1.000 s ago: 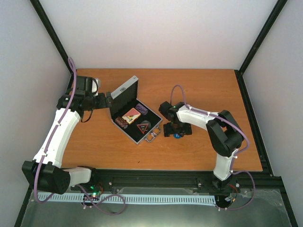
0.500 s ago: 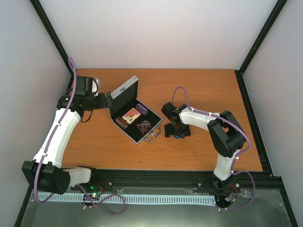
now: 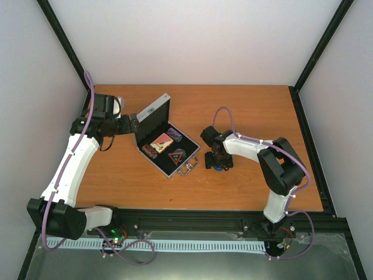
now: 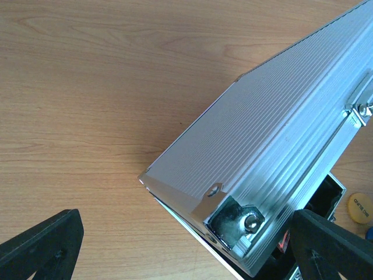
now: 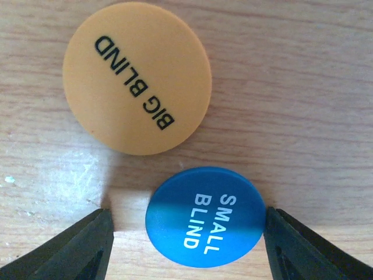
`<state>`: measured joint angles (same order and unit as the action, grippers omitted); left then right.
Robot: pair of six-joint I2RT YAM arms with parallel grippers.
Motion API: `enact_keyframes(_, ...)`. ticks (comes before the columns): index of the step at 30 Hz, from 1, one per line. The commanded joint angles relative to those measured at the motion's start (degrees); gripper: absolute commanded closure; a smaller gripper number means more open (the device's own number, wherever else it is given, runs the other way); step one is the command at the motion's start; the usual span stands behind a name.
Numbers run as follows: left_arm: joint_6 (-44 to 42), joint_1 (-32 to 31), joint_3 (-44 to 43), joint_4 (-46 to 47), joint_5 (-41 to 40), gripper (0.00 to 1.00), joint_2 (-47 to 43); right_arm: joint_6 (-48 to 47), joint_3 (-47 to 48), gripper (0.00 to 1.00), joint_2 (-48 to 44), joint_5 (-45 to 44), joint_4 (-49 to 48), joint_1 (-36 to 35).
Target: Pack up texas hold em set
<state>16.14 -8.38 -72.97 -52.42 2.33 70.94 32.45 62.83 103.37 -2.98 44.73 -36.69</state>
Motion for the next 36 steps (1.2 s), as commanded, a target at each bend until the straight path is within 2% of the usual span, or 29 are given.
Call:
enact_keyframes(1,-0.59,-0.14,0.27,-0.97,-0.83,0.00,-1.06,-0.49,-3.24,0.31,2.48,-6.57,1.63,1.26)
enact_keyframes(7,-0.59,-0.14,0.20,-1.00,-0.71,0.00,-1.08,-0.37,-3.46,0.53,2.19,-6.95,1.91,1.45)
enact_keyframes(11,-0.58,-0.14,0.12,-1.04,-0.66,0.00,-1.23,0.01,-3.22,0.58,1.31,-7.12,2.79,1.44)
enact_keyframes(14,-0.58,-0.15,0.19,-0.98,-0.66,0.00,-1.41,0.08,-1.58,0.65,-0.01,-6.73,4.44,1.44)
enact_keyframes(22,-0.56,-0.14,-0.14,-0.93,-0.44,0.00,-1.42,-0.24,8.52,0.70,-4.44,-4.27,10.86,0.60)
enact_keyframes(24,-0.50,-0.14,-0.16,-0.84,-0.42,0.00,-1.42,-0.19,9.76,0.66,-4.48,-4.63,11.61,0.48)
enact_keyframes(28,-0.57,-0.15,-0.08,-0.84,-0.54,0.00,-1.41,0.30,8.65,0.28,-4.28,-5.54,11.61,0.54)
enact_keyframes(29,-0.56,-0.19,0.04,-0.86,-0.56,0.00,-1.49,0.31,7.98,0.22,-4.26,-5.28,11.16,0.60)
enact_keyframes(33,-0.63,-0.12,0.32,-0.95,-0.74,0.00,-1.76,0.49,5.91,0.12,-3.44,-4.39,10.29,1.16)
enact_keyframes(36,-0.58,-0.14,0.52,-0.96,-0.89,0.00,-1.94,0.23,4.09,0.09,-3.31,-3.14,9.01,2.10)
